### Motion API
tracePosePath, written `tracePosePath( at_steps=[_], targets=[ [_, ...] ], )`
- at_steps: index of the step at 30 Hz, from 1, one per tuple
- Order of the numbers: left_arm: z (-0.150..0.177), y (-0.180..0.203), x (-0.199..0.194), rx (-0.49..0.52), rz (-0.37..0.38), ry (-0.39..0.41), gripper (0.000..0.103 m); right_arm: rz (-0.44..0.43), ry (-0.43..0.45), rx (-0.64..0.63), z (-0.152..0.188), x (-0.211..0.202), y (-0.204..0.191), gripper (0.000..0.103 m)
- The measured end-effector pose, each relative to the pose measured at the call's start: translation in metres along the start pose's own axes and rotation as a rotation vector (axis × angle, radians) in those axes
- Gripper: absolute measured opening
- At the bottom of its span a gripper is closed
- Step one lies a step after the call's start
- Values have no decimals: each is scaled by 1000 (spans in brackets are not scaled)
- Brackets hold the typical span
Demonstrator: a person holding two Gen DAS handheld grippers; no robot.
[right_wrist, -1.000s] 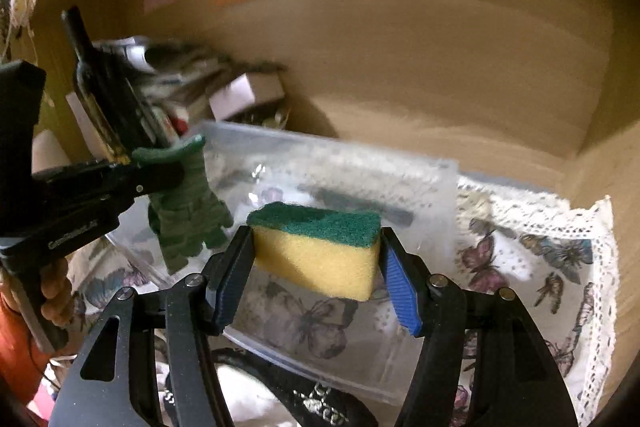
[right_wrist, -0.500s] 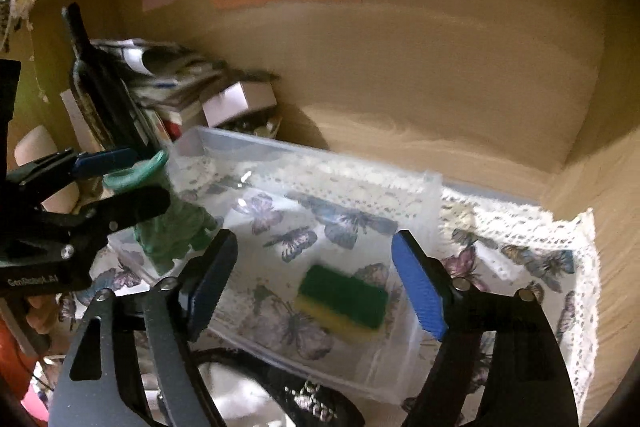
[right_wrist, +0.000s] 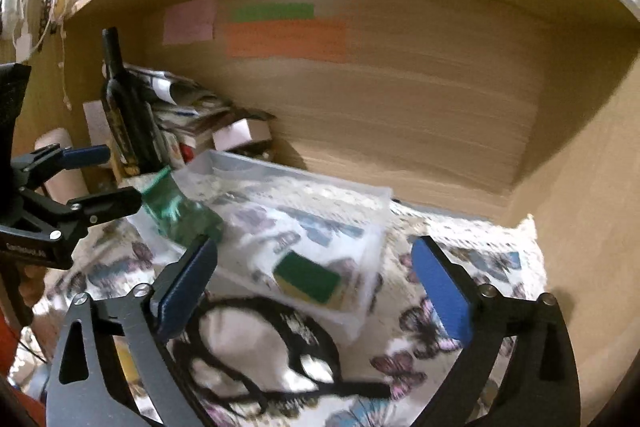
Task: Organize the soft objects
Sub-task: 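Drop the green glove and sponge into the clear box with both tools, then grasp the patterned cloth with the left tool while the right tool grasps the mask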
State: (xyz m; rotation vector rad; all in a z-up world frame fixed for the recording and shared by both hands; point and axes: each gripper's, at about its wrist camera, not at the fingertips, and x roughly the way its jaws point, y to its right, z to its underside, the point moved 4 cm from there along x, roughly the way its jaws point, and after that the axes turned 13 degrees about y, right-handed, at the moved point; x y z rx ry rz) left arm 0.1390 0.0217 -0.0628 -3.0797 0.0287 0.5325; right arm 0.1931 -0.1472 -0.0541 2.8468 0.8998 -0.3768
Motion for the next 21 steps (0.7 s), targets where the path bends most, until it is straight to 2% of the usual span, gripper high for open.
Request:
tracePosePath(
  at_steps=[6, 10, 13, 17, 19, 20, 21],
  targets=[
    [41, 8, 13, 14, 43, -94, 102, 13, -78, 29, 36, -5, 9, 99],
    [59, 11, 23, 23, 63, -149, 79, 16, -120, 67, 57, -1, 13, 99],
    [66, 10, 30, 2, 85, -180, 72, 3, -149, 103, 68, 5, 14, 94],
    [73, 10, 40, -41, 115, -221, 63, -15, -178, 113, 76, 14, 11, 77],
    [76, 12, 45, -46, 128, -236, 55, -21, -192, 117, 80, 18, 11, 57],
    [77, 14, 46, -53, 143, -241, 52, -24, -205, 118, 83, 20, 10, 32],
    [78, 15, 47, -59, 161, -245, 44, -27, -217, 111, 86, 23, 9, 25]
  ],
)
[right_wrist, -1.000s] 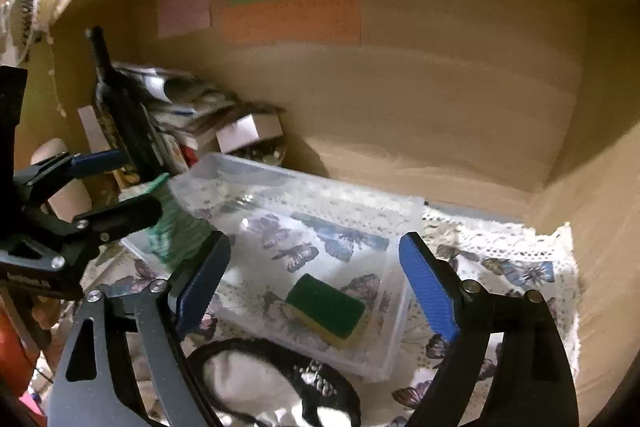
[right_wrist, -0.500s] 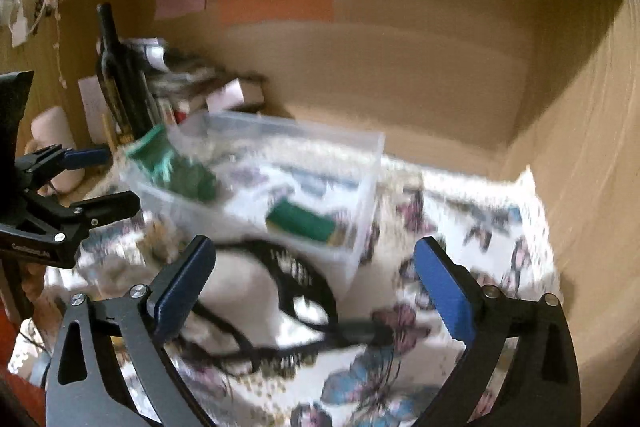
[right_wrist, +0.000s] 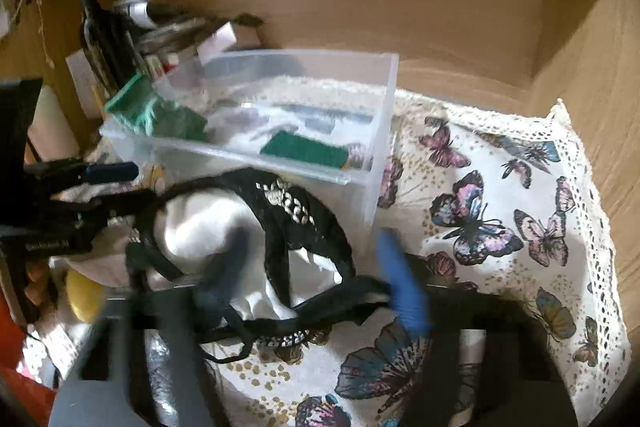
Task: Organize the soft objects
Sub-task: 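Grasp the patterned cloth with the left tool while the right tool grasps the mask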
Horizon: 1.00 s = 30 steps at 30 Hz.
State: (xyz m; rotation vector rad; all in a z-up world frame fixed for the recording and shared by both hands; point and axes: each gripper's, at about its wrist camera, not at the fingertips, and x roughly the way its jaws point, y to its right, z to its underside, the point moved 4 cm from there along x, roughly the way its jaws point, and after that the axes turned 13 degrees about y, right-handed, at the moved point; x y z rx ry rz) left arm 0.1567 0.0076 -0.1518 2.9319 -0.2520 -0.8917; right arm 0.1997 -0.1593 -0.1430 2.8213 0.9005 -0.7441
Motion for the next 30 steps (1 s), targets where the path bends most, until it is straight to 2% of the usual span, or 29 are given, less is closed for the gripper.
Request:
tracePosePath(
  at_steps=[1, 2, 3, 5, 12, 19, 23, 30],
  targets=[
    [0, 2, 0, -4, 24, -1, 30, 2, -12, -15, 2, 3, -1, 25],
    [1, 3, -1, -5, 32, -1, 24, 14, -29, -41, 5, 6, -3, 21],
    [1, 3, -2, -3, 36, 0, 23, 27, -16, -61, 6, 5, -5, 18],
    [1, 3, -5, -5, 39, 10, 12, 30, 15, -89, 5, -2, -8, 15],
    [-7, 1, -33, -18, 20, 78, 8, 40, 98, -81, -8, -30, -5, 14],
    [-37, 4, -80, 3, -32, 232, 8, 62, 223, -90, -35, -59, -12, 14],
    [-59, 2, -105, -1, -82, 346, 8, 58, 297, -98, -57, -70, -16, 14],
    [-83, -5, -118, 10, -120, 436, 8, 82, 379, -122, -88, -70, -16, 14]
  ],
)
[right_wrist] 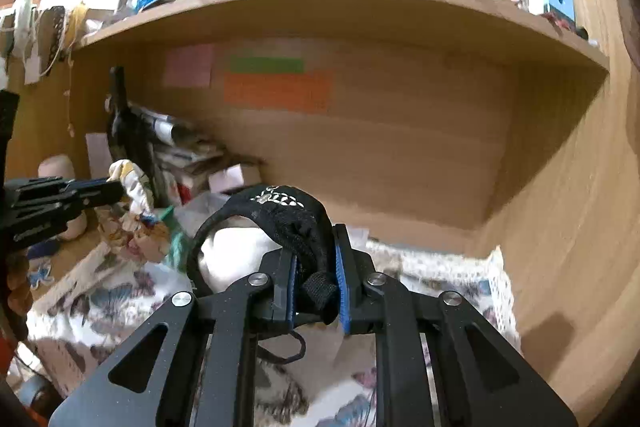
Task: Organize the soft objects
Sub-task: 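Grasp the patterned cloth with the left tool while the right tool grasps the mask, then release the cloth and black-strapped mask into the clear box with both tools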
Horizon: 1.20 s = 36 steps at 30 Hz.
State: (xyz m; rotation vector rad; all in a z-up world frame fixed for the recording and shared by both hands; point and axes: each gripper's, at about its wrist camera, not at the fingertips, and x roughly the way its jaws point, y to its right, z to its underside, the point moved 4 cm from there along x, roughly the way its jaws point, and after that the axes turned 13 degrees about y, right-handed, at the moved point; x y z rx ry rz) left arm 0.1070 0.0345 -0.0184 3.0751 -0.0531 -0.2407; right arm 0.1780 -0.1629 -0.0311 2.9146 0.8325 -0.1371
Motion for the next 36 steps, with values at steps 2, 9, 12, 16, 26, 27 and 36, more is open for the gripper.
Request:
tracePosePath(
  at_steps=[2, 9, 12, 16, 26, 27, 36],
  targets=[
    [-3, -9, 8, -12, -14, 27, 8, 17, 22, -6, -9, 6, 2, 14],
    [6, -14, 40, -14, -47, -27, 8, 44, 44, -13, -20, 33, 3, 14],
    [19, -12, 56, -8, -46, -74, 8, 40, 21, -20, -13, 47, -2, 14],
    [41, -13, 79, -18, -26, -155, 8, 14, -30, -22, 1, 64, -8, 14],
    [74, -13, 102, -23, 7, -290, 8, -78, -191, -49, 42, 96, -25, 14],
    [74, -11, 100, -16, 9, -289, 8, -88, -205, -52, 46, 98, -27, 15],
    [73, -7, 93, -11, 28, -297, 22, -77, -258, -65, 57, 104, -22, 46]
  ],
)
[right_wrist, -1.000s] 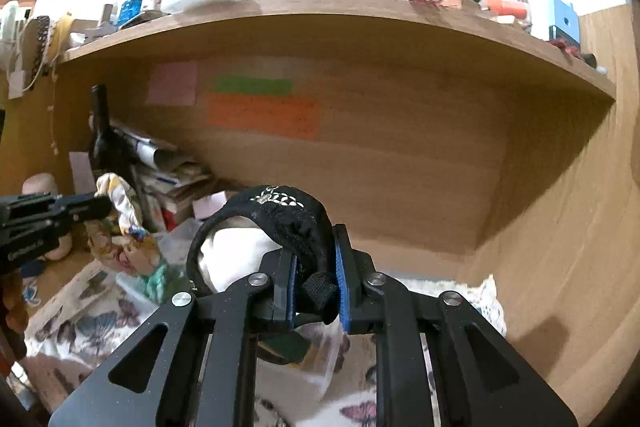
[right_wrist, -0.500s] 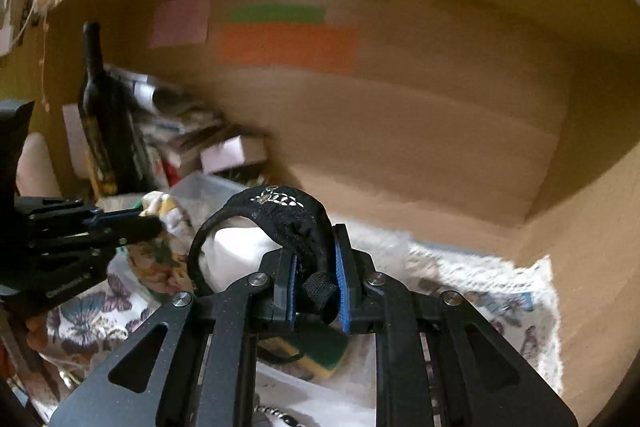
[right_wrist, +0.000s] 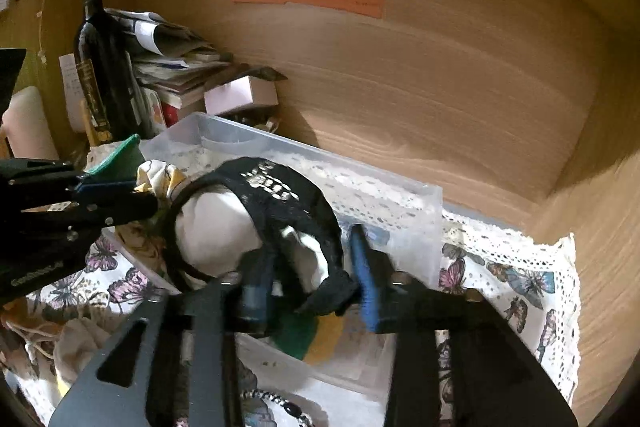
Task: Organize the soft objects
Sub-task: 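Release the cloth and black-strapped mask into the clear box with both tools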
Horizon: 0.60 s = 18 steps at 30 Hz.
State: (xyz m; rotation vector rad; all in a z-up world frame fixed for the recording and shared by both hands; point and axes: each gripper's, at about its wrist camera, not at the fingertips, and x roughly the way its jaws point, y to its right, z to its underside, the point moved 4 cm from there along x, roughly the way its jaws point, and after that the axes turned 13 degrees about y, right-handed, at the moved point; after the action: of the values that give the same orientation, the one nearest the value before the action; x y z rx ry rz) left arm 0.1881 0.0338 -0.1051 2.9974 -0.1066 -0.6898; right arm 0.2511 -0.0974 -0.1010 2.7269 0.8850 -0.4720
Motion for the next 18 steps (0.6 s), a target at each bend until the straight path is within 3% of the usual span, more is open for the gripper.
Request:
tracePosePath(
  at_steps=[4, 8, 12, 16, 18],
  targets=[
    [-6, 0, -11, -11, 2, 18, 34, 23, 12, 0, 0, -6, 2, 60],
    [-15, 1, -30, -16, -9, 76, 65, 31, 40, 8, -5, -19, 4, 76],
    [-25, 3, -52, 5, -38, 140, 79, 43, 76, 11, -11, -38, 7, 83],
    [-31, 5, -68, 3, -60, 179, 100, 34, 108, 30, -14, -58, 9, 87],
    [-31, 8, -77, 8, -47, 185, 100, 29, 122, 38, -15, -69, 9, 88]
  ],
)
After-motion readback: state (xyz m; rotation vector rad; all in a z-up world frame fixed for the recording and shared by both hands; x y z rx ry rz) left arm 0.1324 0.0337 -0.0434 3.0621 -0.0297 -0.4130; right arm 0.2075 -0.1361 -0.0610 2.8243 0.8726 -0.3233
